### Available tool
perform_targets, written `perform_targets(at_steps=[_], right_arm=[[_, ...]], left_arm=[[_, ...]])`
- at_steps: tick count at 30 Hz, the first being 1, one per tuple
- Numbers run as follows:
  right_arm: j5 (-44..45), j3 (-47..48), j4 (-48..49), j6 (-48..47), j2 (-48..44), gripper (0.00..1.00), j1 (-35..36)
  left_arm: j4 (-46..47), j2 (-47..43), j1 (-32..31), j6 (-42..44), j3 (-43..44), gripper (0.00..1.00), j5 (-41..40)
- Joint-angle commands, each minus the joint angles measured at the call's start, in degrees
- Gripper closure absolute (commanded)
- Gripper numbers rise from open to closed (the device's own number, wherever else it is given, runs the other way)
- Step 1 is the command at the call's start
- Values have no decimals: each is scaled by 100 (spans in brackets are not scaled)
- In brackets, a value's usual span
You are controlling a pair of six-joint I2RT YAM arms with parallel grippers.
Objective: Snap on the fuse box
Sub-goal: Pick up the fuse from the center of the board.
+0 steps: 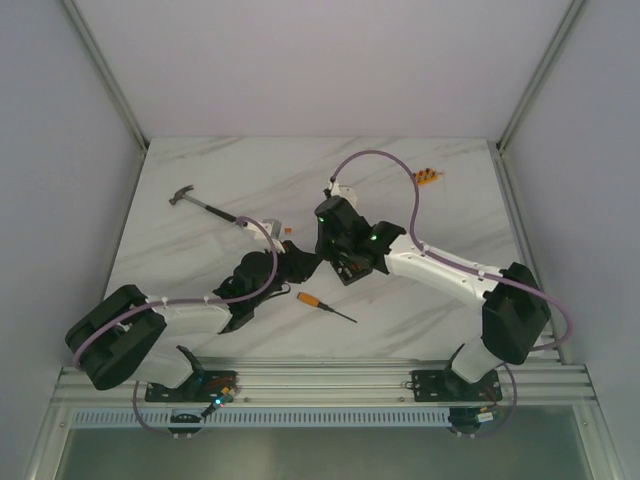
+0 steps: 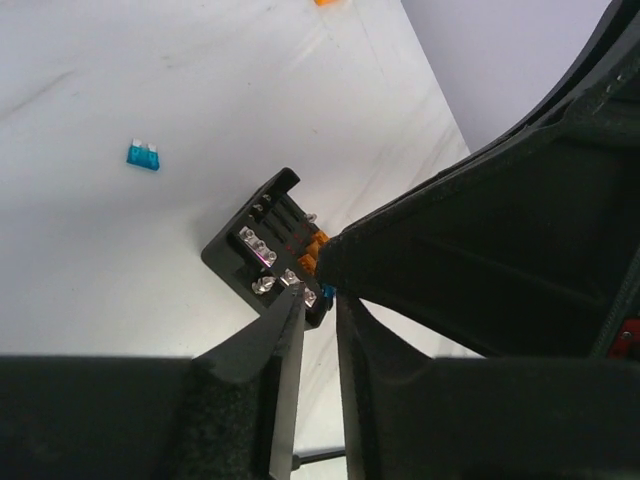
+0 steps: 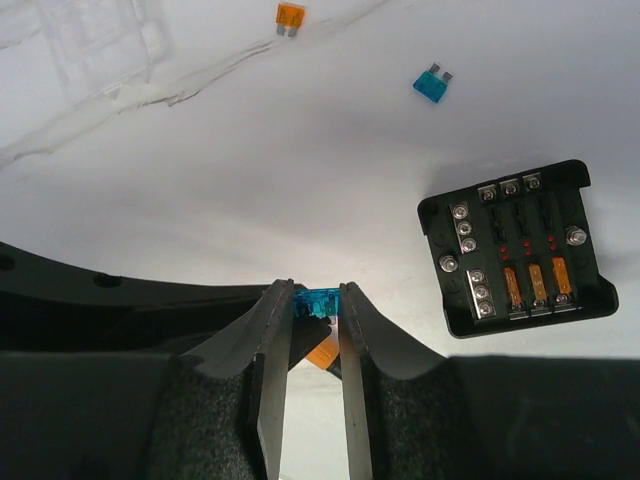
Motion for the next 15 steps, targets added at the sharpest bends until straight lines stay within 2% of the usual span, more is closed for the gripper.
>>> perform_targets(at_steps=[1,5,8,12,15], right_arm=[[-25,-209,177,198,-314,79,8],[-62,-311,280,208,-377,78,5],[-144,-393,422,127,-498,74,12],[-159,-484,595,-135,-746,60,-6],[-219,-521,596,-603,-935,54,-50]], left_arm=[[481,41,-36,34,181,75,29],[454,-18,-46,84,168,91,61],[316,-118,-48,101,143,99,11],[140,-339,-40,257,98,100,-74],[-105,-495,-19,502,95,100,-77]])
